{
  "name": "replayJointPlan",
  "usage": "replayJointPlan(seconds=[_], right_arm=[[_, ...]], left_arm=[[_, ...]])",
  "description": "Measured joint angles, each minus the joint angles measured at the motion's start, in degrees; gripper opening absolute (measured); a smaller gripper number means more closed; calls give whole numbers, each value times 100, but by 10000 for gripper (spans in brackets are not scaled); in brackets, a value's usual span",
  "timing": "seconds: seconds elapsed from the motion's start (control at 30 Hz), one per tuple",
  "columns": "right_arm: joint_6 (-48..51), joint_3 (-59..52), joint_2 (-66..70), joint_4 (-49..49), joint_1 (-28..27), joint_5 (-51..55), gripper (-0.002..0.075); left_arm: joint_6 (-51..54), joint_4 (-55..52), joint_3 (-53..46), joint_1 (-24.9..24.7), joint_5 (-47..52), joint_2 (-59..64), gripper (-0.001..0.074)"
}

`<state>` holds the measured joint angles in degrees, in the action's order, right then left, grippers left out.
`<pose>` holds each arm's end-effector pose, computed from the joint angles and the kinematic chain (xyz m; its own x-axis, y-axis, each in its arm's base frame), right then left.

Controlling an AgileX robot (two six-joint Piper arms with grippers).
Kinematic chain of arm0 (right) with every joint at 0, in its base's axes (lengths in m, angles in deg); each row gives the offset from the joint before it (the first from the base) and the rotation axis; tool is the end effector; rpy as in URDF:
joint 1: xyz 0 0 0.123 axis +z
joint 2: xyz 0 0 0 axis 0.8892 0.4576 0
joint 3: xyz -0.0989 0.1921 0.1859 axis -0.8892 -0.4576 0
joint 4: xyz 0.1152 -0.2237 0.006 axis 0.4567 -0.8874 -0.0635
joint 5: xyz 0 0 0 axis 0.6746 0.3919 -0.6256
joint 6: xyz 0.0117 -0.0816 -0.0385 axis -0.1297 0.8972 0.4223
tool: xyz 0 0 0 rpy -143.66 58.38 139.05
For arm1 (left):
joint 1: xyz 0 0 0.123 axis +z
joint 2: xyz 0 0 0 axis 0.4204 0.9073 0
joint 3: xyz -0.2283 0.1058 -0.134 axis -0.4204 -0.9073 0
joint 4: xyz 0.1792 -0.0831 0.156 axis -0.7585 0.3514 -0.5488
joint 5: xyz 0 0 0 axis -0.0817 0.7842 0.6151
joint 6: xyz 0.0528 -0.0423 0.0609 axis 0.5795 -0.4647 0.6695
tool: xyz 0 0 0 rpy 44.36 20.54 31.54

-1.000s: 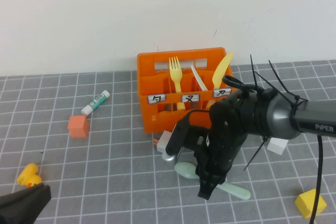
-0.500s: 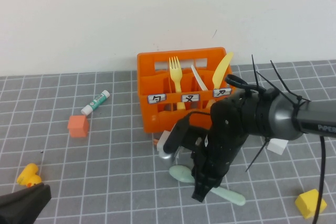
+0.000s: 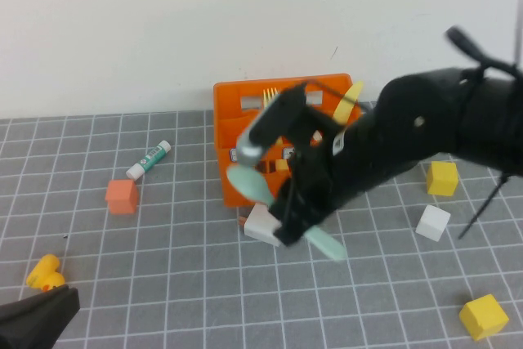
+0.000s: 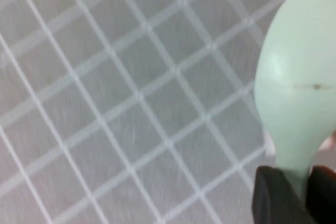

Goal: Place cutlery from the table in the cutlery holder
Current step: Place the spoon on the box

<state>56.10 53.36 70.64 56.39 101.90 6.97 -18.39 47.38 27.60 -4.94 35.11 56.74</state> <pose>0.2983 0.2631 0.2463 -0.3865 -0.7063 -0.5932 -0.8606 0.5075 -0.0435 0.0742 -0.0426 0.2734 -0.3545 -0.0459 -0.9339 0.4305 0.8786 -0.2066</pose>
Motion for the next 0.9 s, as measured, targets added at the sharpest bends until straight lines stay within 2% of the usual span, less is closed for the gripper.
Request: replayJointPlan(seconds=[0.17, 0.43, 0.7, 0.9], right_arm=[[0, 0, -375, 440, 0, -719, 111], [0, 0, -563, 1215, 0, -2740, 111], [0, -27, -563, 1356, 0, -4148, 111], [-392, -27, -173, 1408, 10, -5025, 111]], left_arm=[[0, 0, 0, 0, 0, 0, 0], [9, 0, 0, 0, 0, 0, 0], [9, 0, 0, 0, 0, 0, 0], [-1, 32, 0, 0, -71, 0, 0]])
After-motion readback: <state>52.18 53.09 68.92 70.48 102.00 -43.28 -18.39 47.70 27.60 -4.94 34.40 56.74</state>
